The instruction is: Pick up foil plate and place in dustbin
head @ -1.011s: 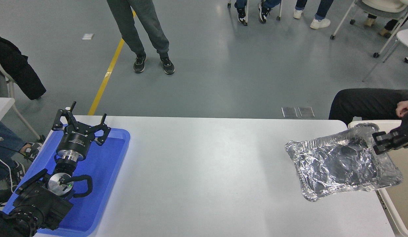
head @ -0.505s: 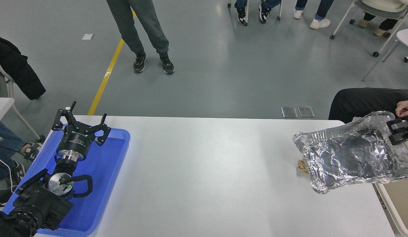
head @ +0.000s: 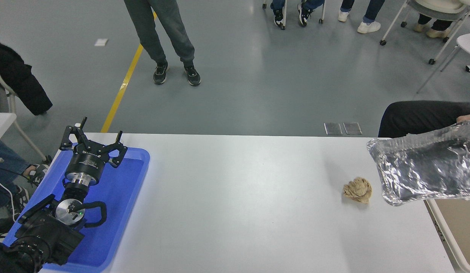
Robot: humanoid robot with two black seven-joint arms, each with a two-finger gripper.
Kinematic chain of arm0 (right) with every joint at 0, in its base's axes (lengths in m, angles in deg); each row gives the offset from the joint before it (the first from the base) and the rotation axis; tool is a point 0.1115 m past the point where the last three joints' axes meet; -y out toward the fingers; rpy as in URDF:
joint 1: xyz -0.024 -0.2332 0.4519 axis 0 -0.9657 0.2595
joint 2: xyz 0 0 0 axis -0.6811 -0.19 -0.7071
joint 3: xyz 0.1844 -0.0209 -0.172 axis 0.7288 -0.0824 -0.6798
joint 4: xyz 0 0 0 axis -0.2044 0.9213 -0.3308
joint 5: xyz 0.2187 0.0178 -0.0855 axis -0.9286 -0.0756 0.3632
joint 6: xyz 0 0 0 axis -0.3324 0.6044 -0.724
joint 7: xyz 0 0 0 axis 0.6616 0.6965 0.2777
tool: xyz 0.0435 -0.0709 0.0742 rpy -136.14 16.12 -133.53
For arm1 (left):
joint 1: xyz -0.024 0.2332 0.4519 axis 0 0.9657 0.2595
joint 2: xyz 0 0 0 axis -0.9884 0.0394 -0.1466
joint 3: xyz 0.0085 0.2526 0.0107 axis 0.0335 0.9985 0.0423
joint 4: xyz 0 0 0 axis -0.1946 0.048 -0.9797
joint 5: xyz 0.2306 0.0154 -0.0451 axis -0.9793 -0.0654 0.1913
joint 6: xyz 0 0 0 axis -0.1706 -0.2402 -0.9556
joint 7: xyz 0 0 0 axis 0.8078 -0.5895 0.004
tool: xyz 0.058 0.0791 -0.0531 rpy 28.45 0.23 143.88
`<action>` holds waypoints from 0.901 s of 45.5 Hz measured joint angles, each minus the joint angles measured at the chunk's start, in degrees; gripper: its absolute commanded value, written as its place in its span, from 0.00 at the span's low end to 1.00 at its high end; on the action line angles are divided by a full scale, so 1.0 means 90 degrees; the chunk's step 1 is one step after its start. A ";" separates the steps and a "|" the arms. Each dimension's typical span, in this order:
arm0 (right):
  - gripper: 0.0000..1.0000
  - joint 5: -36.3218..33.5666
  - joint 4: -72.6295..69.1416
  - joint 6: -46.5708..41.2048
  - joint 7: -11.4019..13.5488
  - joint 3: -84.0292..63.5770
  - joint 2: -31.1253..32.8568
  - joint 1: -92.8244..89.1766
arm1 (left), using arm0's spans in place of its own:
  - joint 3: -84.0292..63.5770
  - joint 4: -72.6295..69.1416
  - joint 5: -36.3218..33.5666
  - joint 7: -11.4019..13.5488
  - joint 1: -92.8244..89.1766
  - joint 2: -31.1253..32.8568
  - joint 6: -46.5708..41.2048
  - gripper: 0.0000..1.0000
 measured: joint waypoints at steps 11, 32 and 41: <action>0.00 0.0365 0.1610 0.0265 -0.0019 0.1017 0.0438 -0.1706 | 0.0000 -0.0001 0.0000 0.0000 0.0001 -0.0004 0.0000 1.00; 0.00 0.0755 0.3878 0.1827 -0.0018 0.3022 0.0544 -0.5377 | 0.0000 -0.0001 0.0000 -0.0001 0.0001 -0.0007 0.0000 1.00; 0.00 0.0734 0.4469 0.2434 0.0015 0.3513 0.0328 -0.6464 | 0.0000 -0.0001 0.0001 0.0000 0.0001 -0.0011 0.0000 1.00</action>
